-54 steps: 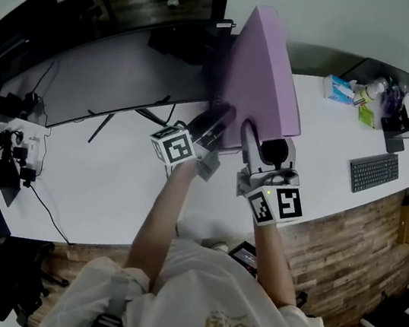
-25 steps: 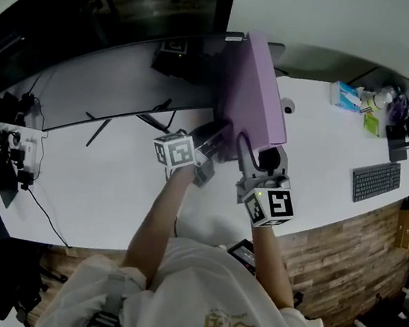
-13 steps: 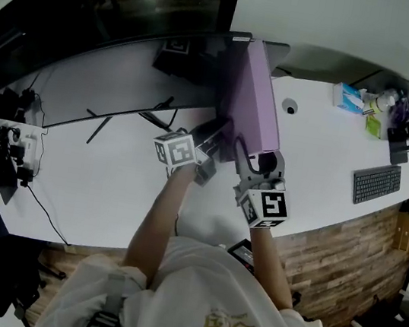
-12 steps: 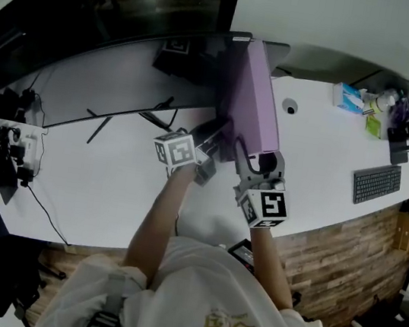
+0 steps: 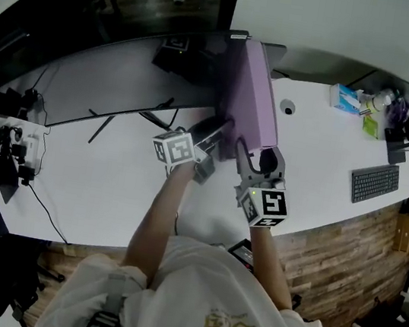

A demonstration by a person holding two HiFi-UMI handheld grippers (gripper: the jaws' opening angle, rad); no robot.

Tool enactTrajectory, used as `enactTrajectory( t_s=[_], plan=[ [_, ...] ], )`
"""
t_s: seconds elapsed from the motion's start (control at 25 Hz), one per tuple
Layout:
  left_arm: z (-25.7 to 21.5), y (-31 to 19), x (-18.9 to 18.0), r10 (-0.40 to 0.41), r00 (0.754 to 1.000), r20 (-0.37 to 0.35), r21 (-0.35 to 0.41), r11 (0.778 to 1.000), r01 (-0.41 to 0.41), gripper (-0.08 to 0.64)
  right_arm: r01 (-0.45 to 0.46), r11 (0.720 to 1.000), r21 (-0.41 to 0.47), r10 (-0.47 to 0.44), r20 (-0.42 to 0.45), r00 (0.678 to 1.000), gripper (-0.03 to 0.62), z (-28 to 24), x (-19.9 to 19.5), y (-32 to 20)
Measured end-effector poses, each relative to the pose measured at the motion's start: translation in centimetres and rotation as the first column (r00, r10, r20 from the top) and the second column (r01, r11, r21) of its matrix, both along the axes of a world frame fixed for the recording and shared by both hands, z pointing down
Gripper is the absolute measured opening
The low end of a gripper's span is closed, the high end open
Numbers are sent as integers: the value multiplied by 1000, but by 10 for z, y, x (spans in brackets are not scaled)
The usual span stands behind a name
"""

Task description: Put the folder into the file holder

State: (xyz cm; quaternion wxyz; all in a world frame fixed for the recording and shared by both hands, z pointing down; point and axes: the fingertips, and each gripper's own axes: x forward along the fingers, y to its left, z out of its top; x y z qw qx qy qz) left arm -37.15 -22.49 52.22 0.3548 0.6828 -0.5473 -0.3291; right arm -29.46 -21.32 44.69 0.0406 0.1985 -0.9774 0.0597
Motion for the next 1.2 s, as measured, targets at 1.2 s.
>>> enactTrajectory(
  t_s=[1.2],
  plan=[
    [-94,76,114,-28,667,745,-6,999,48,166,-16,997,-76,26,122,992,87,-30,136,42]
  ],
)
